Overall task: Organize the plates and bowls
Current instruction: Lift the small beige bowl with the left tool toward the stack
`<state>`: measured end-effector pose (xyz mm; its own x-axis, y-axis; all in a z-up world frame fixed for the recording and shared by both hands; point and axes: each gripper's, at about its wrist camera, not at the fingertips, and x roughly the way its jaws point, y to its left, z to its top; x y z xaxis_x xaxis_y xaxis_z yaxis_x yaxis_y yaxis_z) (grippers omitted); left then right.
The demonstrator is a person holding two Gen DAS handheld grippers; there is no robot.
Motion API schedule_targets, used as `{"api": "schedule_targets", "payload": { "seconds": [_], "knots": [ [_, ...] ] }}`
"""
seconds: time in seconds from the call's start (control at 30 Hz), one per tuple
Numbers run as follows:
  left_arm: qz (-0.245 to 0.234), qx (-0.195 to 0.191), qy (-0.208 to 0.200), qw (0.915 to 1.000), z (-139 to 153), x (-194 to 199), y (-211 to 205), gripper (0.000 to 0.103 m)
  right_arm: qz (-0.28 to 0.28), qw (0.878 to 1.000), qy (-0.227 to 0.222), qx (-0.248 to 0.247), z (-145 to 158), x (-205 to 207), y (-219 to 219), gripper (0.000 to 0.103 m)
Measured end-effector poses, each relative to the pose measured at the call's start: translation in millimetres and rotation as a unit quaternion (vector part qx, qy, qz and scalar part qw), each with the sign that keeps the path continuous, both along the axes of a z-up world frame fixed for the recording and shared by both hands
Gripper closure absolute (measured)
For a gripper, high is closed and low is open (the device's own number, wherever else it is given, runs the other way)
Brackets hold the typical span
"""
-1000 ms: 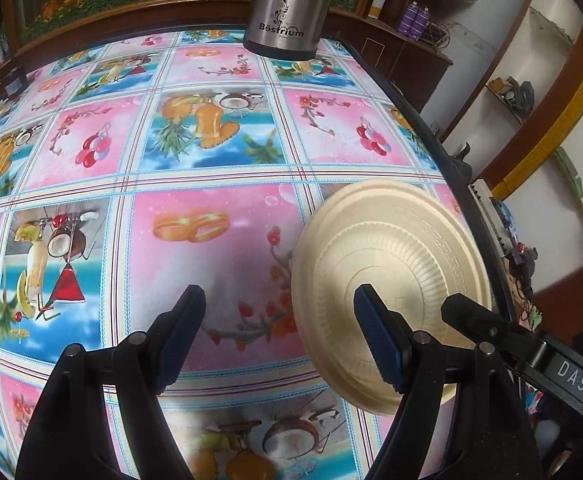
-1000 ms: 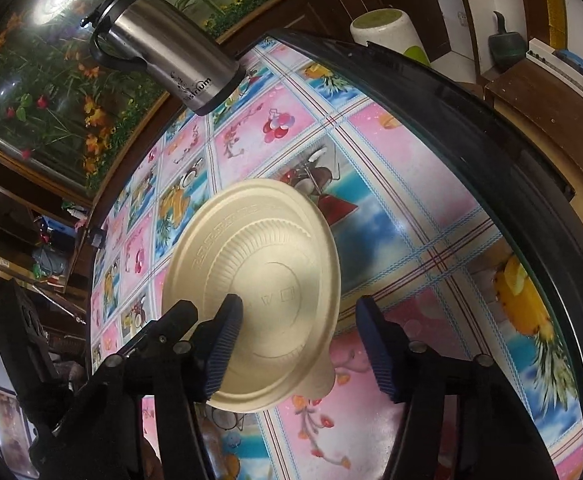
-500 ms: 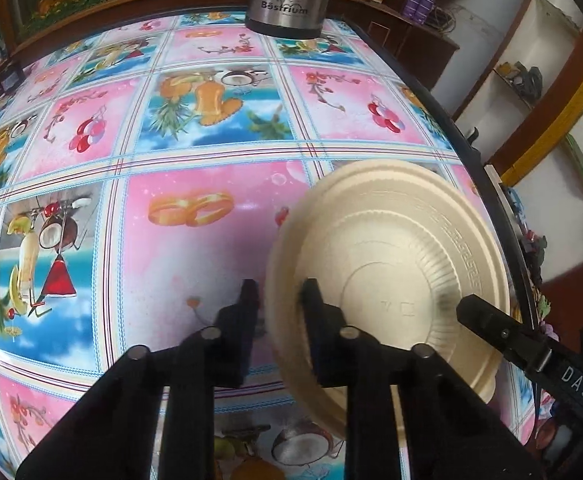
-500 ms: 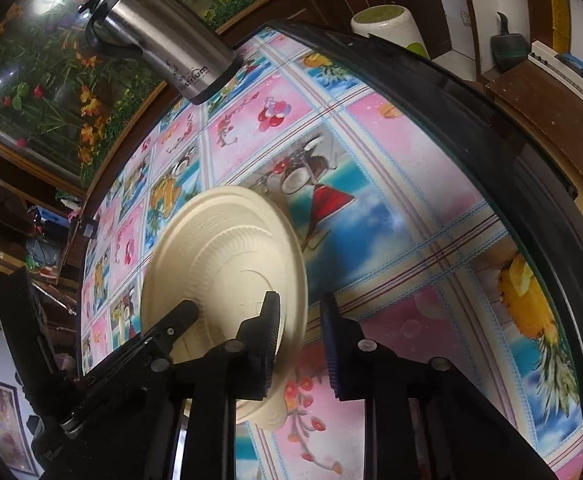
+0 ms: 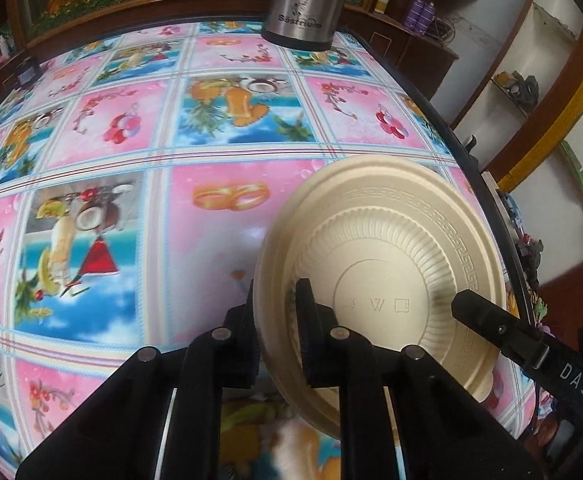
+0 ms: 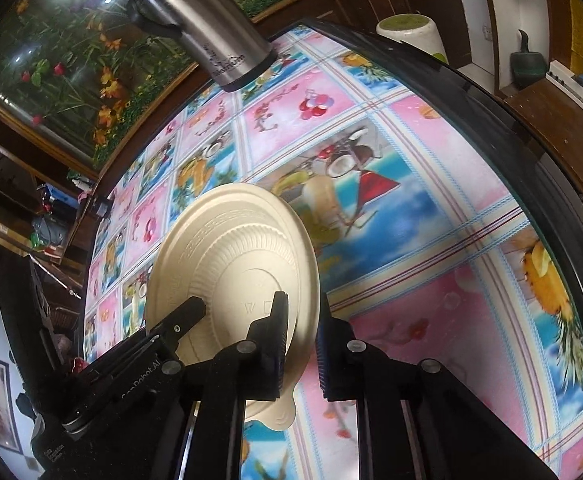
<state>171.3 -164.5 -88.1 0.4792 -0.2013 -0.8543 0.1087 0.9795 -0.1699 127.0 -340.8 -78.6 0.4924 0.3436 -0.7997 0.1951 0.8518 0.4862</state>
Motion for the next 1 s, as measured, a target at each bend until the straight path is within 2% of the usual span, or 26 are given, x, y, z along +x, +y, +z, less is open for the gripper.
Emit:
{"api": "schedule_targets", "payload": {
  "seconds": [0.2, 0.57, 0.8, 1.0],
  "knots": [
    [0.022, -0.003, -0.009, 0.9997, 6.9, -17.8, 29.4, 0.090, 0.024, 1.000, -0.011, -0.001, 9.3, -9.8, 26.4, 0.090],
    [0.096, -0.004, -0.024, 0.9951, 8.2, -53.7, 105.1, 0.090, 0.094, 0.995, -0.030, -0.002, 16.6, -19.7, 101.6, 0.090],
    [0.129, -0.011, -0.032, 0.9911, 7.4, -66.4, 138.0, 0.090, 0.127, 0.991, -0.042, -0.011, 21.4, -23.6, 139.3, 0.091],
    [0.163, -0.002, -0.046, 0.9856, 12.1, -73.2, 154.7, 0.090, 0.158, 0.986, -0.053, -0.003, 22.3, -18.0, 159.6, 0.091]
  ]
}}
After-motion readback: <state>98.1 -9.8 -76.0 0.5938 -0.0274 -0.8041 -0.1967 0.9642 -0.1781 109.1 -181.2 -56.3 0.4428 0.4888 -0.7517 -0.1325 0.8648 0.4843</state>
